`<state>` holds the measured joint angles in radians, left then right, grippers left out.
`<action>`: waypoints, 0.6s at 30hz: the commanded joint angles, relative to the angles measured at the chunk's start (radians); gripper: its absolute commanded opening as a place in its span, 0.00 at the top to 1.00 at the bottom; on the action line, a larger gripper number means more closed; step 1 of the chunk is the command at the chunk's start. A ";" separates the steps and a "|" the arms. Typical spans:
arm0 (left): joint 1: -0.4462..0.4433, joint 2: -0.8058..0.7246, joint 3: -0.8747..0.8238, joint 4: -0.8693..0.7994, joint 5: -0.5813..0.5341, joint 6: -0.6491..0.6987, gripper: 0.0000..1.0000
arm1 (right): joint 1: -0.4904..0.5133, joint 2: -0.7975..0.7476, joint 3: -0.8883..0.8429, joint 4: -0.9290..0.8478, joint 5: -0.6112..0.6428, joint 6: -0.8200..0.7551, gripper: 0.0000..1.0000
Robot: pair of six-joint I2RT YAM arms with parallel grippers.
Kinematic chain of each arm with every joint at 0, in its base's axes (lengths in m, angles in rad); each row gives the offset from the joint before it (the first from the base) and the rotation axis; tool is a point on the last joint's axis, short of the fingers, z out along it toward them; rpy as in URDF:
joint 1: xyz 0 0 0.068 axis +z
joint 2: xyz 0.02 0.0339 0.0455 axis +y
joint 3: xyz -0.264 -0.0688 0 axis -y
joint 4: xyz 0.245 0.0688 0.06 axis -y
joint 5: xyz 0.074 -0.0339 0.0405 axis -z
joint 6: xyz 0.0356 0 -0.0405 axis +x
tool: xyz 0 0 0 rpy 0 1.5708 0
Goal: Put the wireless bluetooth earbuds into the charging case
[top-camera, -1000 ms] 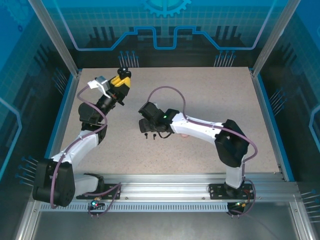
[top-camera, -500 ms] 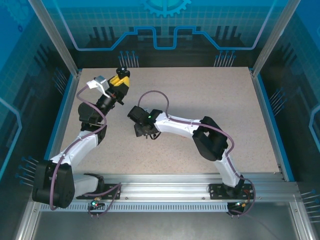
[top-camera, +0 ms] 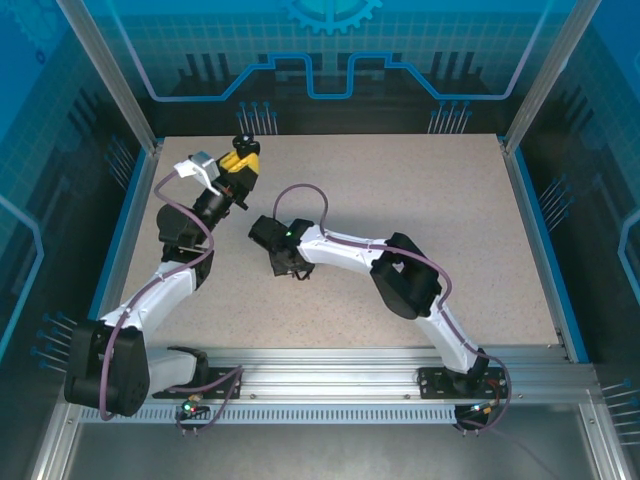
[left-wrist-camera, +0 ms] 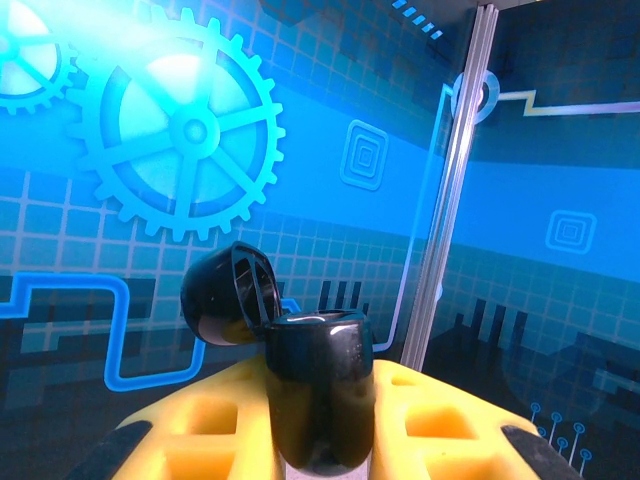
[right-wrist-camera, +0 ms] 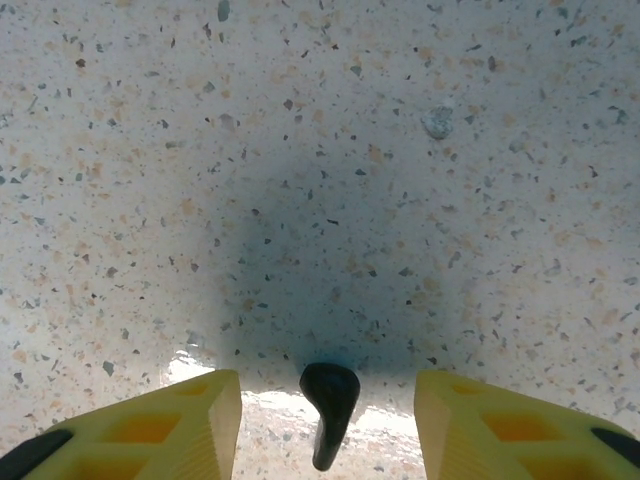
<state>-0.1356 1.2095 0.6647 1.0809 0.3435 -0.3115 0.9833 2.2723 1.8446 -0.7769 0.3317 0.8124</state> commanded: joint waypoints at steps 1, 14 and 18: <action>-0.006 -0.017 0.026 0.019 -0.014 0.024 1.00 | 0.018 0.029 0.035 -0.043 0.010 0.020 0.52; -0.006 -0.021 0.022 0.015 -0.009 0.032 1.00 | 0.021 0.082 0.079 -0.065 0.007 0.025 0.57; -0.006 -0.020 0.024 0.016 -0.007 0.029 1.00 | 0.021 0.100 0.097 -0.080 0.008 0.026 0.58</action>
<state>-0.1356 1.2095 0.6647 1.0782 0.3439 -0.3069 0.9848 2.3421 1.9118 -0.8162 0.3332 0.8181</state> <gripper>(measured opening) 0.222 0.419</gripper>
